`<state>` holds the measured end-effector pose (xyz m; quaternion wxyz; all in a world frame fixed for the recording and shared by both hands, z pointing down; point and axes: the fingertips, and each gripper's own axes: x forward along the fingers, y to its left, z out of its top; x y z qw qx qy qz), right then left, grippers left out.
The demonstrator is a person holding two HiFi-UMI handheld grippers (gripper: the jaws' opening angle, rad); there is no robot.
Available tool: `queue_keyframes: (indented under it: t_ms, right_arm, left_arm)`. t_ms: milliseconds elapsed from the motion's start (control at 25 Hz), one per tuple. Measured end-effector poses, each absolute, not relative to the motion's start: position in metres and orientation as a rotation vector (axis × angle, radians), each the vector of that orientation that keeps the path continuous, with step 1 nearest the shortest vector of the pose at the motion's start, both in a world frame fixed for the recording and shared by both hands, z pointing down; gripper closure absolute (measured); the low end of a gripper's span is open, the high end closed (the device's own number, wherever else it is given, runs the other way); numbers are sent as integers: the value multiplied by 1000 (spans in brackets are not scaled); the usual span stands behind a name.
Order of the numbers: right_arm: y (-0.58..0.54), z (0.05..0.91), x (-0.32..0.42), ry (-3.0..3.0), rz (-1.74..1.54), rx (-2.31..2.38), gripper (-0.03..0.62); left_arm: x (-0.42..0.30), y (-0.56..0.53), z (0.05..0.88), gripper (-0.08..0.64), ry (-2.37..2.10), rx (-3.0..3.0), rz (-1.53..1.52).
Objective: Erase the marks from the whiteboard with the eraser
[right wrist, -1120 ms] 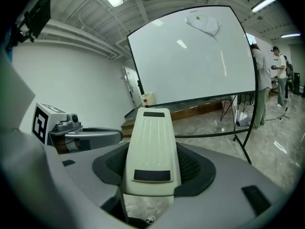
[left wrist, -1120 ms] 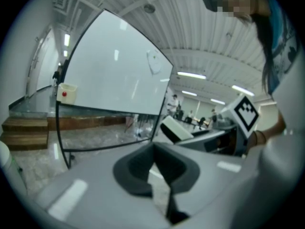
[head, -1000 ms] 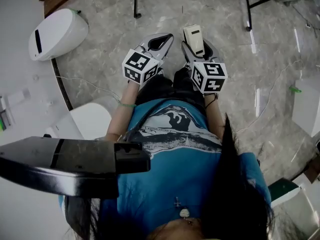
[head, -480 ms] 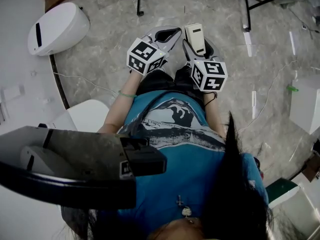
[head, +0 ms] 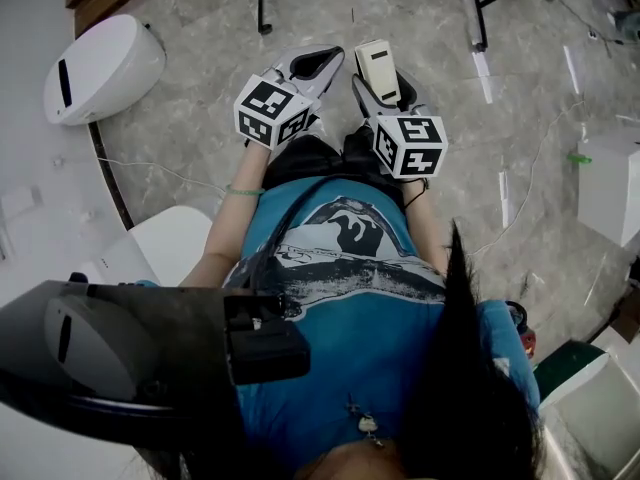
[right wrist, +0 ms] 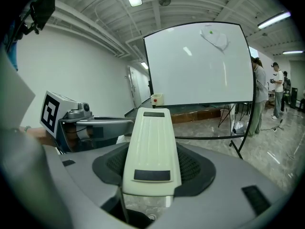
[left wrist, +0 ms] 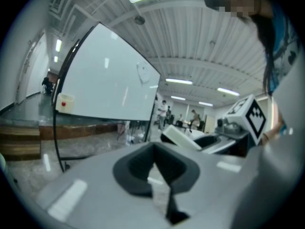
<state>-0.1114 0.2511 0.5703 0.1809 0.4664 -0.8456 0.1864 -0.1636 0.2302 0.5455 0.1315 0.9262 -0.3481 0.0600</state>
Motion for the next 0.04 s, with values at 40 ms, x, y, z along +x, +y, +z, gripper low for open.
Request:
queue_keyframes:
  t_ms: [40]
  right_arm:
    - [252, 571, -112, -2387, 527, 1316, 328]
  left_arm:
    - [-165, 231, 546, 557, -1014, 2687, 172]
